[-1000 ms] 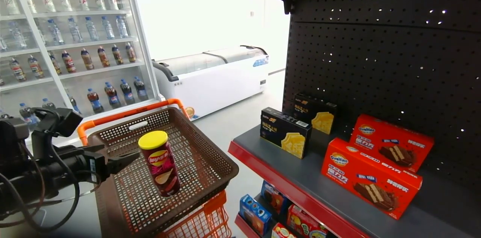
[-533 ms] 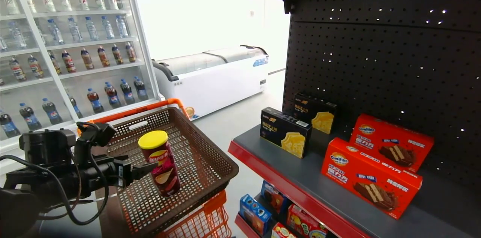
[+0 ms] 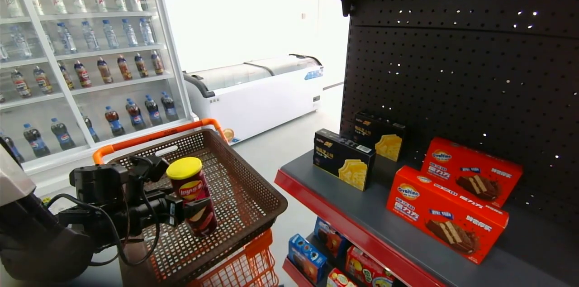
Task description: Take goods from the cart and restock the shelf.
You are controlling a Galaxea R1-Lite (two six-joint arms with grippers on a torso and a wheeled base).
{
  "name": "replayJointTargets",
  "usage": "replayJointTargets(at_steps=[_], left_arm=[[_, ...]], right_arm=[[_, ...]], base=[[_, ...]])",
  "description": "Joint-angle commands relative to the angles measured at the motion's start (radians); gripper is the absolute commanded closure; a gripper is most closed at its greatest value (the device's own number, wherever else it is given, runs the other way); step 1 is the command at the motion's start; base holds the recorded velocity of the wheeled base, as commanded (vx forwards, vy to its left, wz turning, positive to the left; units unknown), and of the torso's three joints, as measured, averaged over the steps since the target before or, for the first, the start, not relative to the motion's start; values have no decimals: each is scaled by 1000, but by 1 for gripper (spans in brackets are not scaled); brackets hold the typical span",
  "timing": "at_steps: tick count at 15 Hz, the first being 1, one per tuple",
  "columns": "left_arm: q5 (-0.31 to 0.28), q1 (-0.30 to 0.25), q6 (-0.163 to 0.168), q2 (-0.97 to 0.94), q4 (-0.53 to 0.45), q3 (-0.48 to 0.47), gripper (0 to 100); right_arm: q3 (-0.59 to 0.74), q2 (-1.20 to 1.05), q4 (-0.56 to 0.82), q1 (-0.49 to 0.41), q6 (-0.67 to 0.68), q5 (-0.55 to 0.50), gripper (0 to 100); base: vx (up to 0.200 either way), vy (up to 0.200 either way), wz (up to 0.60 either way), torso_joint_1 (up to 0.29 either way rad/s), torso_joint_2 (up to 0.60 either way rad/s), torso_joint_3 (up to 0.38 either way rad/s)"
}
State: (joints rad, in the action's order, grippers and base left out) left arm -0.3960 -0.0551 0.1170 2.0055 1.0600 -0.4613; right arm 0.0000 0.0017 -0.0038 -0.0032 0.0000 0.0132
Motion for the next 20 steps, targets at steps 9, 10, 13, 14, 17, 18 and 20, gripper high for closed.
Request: replayJointTargets(at_steps=[9,10,13,14,17,18,20], left_arm=[[11,51,53,200,187,-80,0],[34,49,55,219,178,-85,0],[52,51,53,236,183,-89,0],[52,51,53,236,181,-97,0],[55,60,55,239,183,-129,100],[60,60,53,236,181,-131,100],[58,67,50,216,189,-143,100]], right_arm=[[0,0,-1,0,0,1,0],[0,0,-1,0,0,1,0],[0,0,-1,0,0,1,0],[0,0,-1,0,0,1,0],[0,0,-1,0,0,-1,0],[0,0,-1,0,0,1,0],[0,0,-1,0,0,1,0]], base=[[0,0,0,0,0,0],[0,0,0,0,0,0],[0,0,0,0,0,0],[0,0,0,0,0,0],[0,0,0,0,0,0],[0,0,0,0,0,0],[0,0,0,0,0,0]])
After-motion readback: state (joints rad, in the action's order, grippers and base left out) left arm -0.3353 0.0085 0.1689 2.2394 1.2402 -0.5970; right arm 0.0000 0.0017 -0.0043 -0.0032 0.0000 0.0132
